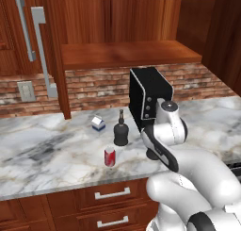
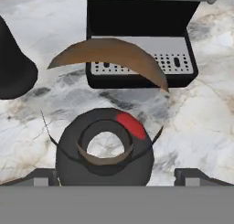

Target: Sort all alcoholic drinks to one cabinet, and non-alcoholic drinks to the other.

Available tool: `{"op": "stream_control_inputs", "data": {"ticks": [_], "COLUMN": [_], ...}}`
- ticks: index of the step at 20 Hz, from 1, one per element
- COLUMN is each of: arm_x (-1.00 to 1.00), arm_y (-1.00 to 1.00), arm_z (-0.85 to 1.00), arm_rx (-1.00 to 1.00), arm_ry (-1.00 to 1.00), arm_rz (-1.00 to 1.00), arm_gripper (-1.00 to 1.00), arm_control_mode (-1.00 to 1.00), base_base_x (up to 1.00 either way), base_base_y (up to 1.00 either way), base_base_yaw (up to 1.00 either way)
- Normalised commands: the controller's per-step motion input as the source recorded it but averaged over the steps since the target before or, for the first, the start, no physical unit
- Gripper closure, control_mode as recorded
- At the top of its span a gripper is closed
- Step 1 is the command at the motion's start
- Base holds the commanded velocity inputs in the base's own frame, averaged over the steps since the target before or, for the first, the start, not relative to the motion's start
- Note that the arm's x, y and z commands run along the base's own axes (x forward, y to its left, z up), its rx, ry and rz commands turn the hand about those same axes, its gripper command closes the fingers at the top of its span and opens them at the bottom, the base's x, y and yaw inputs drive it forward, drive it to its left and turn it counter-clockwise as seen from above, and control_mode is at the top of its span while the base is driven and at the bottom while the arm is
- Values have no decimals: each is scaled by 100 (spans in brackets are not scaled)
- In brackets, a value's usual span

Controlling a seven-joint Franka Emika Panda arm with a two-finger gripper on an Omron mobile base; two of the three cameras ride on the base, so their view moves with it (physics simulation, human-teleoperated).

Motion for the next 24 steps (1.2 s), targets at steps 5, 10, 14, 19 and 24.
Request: {"op": "stream_control_inputs", "data": {"ticks": [5, 10, 14, 19, 24], "arm_x": [0, 1, 0, 0, 0], "arm_y": [0, 0, 1, 1, 4], "arm_z": [-36, -31, -23, -21, -22], "arm_rx": [0, 0, 0, 0, 0], "arm_ry": [-6, -11, -16, -19, -19], "arm_rz": [3, 2, 2, 3, 3], "arm_gripper": [-100, -100, -100, -100, -100], "arm_control_mode": [-100, -100, -100, -100, -100], "base_base_x": [0, 0, 0, 0, 0], "base_base_y": [0, 0, 0, 0, 0], "base_base_yaw": [0, 0, 0, 0, 0]}}
